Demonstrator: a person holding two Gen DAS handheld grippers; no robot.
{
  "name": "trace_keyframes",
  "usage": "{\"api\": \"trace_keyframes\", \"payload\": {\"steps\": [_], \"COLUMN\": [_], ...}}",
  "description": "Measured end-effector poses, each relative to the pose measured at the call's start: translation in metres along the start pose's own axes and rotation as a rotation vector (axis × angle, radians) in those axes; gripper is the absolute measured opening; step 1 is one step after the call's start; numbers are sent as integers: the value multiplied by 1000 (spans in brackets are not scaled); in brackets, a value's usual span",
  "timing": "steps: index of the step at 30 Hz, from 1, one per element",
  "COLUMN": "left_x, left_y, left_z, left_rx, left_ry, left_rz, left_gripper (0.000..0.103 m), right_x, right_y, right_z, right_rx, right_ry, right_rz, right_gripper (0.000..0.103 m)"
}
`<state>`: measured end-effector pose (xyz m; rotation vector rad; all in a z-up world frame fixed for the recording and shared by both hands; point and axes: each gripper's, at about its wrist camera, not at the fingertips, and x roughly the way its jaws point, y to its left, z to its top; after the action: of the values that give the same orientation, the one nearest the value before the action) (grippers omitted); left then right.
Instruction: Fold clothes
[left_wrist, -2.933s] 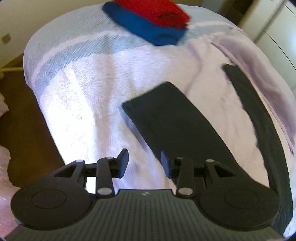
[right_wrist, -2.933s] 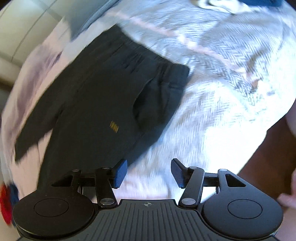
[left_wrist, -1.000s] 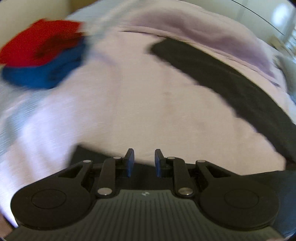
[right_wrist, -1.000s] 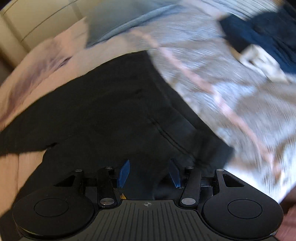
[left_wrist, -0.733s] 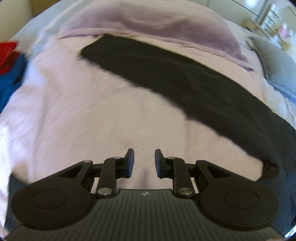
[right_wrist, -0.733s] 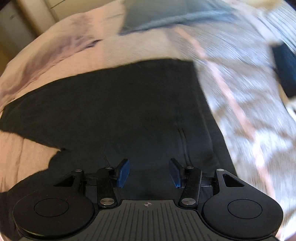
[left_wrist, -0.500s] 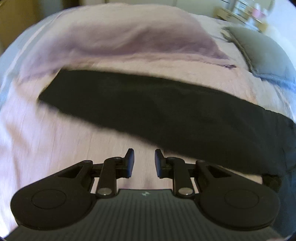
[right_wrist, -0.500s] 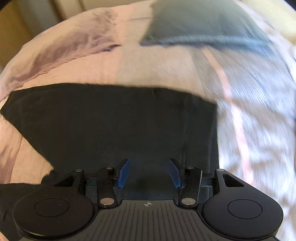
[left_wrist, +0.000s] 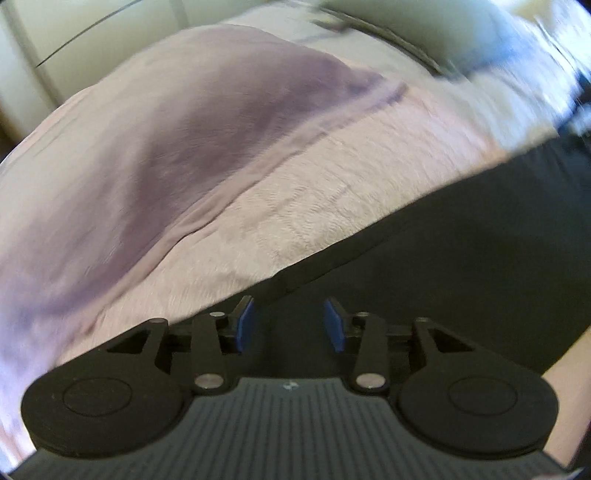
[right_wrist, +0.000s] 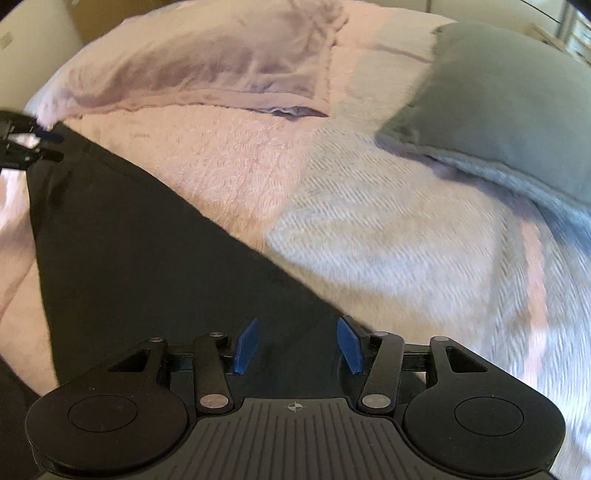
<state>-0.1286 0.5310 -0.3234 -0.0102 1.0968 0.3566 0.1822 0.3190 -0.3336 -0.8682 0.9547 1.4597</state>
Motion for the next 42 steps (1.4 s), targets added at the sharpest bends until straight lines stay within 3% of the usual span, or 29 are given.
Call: {"api": "trace_keyframes", "payload": {"steps": [4,10,11,13,15,17,20,26,32,35,38,39,41,42], "left_x": [25,52,57,66,70,63,41,-46,-159,-202,-216,-218,-224,-228], "left_y": [6,12,11,6,0,-6,-14,-34,-87,-124,-161,-170,-184,-186], "left_z": [7,7,5,2,-3,-8,-18,-49,-125,-180,-235,-248,-271,-280], "left_rx": [158,262,281,321,358,372,356,214,29,-145,-367,-414,-497,-544], "left_ry": [42,95,107,127,137,116,59,-105,-191,-167,-22,7,56,64], "left_rz": [-20,-67,-73,-67,-25,20,92,238,273,228,131,108,63,43], "left_gripper": [45,50,48,34,14,10,9,10,10,10,12,12,19,21], "right_x": [25,53,58,62,61,49,23,-49,-128,-157,-157,-153,-139,-135], "right_y": [-9,-17,-17,-13,-9,-6,3,66,156,202,243,254,268,271], "right_z": [18,23,22,19,16,11,1,-27,-92,-139,-190,-205,-231,-241], "right_rx": [-63,-98,-105,-133,-160,-184,-189,-278,-360,-344,-261,-226,-133,-74], "right_ry": [55,149,160,164,167,125,39,-143,-253,-214,-87,-29,117,146], "right_rz": [25,105,106,95,51,22,-24,-219,-350,-361,-351,-348,-348,-359], "right_gripper": [63,65,65,64,30,20,18,17,16,17,18,26,34,37]}}
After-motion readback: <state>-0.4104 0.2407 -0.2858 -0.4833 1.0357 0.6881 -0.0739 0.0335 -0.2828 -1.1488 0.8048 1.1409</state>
